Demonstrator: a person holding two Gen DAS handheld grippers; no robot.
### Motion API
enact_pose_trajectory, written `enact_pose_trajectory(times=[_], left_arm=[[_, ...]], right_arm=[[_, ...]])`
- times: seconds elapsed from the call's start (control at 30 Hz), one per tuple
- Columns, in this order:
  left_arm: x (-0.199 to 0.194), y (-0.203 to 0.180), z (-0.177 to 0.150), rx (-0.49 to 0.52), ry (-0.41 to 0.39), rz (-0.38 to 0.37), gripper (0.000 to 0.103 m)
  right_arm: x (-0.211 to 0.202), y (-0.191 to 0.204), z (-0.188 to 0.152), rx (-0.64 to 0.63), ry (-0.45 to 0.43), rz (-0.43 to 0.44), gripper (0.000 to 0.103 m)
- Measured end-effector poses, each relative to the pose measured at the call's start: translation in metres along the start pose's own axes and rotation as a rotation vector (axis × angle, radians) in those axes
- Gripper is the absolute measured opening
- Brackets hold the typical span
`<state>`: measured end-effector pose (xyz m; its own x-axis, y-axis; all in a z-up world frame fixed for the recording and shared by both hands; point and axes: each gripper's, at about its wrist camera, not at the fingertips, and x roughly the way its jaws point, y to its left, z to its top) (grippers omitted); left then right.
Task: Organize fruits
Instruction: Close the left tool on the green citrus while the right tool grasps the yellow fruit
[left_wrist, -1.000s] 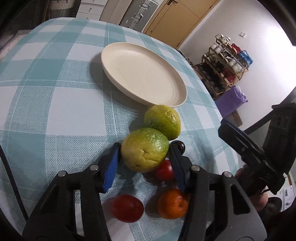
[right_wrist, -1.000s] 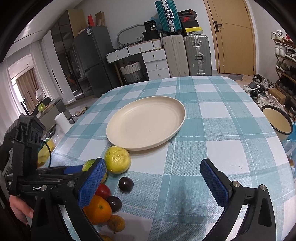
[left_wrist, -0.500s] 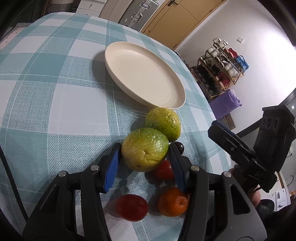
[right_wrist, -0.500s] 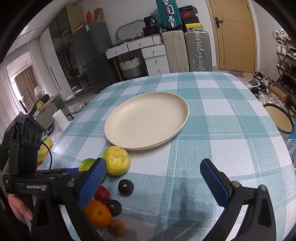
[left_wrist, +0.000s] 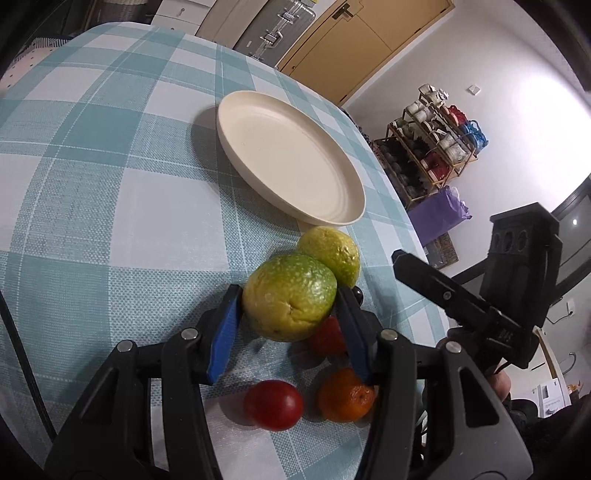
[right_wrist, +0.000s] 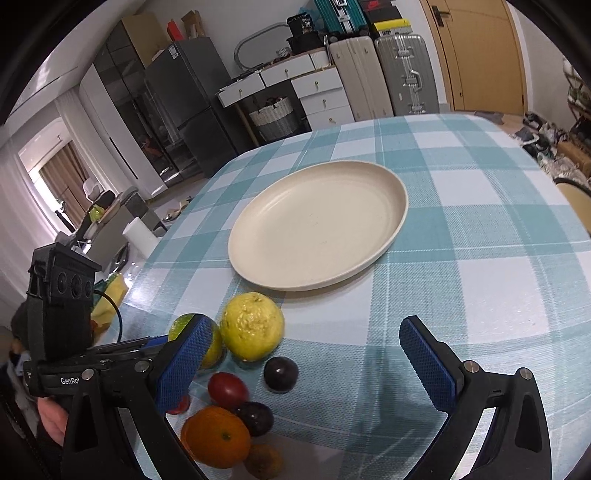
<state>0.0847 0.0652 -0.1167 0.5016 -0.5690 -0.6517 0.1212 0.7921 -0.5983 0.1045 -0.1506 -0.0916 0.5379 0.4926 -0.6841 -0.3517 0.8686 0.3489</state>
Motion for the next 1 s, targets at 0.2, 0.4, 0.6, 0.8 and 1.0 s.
enact_pose_trajectory(times=[0.2, 0.4, 0.6, 0.8, 1.0], left_arm=[[-0.014, 0.008, 0.004, -0.021, -0.026, -0.018, 0.049], [-0.027, 0.015, 0.004, -0.033, -0.048, -0.018, 0.049], [-0.037, 0.024, 0.004, -0.054, -0.062, -0.017, 0.049], [-0.044, 0.025, 0.005, -0.062, -0.075, -0.017, 0.049], [-0.045, 0.022, 0.008, -0.060, -0.082, -0.013, 0.049]], right_arm=[[0.010, 0.006, 0.002, 0.007, 0.038, 0.045, 0.103], [0.022, 0.015, 0.003, -0.009, 0.070, 0.075, 0.103], [0.033, 0.020, 0.006, -0.010, 0.107, 0.099, 0.103], [0.043, 0.021, 0.009, 0.003, 0.154, 0.131, 0.087], [0.053, 0.013, 0.008, 0.053, 0.211, 0.177, 0.053]])
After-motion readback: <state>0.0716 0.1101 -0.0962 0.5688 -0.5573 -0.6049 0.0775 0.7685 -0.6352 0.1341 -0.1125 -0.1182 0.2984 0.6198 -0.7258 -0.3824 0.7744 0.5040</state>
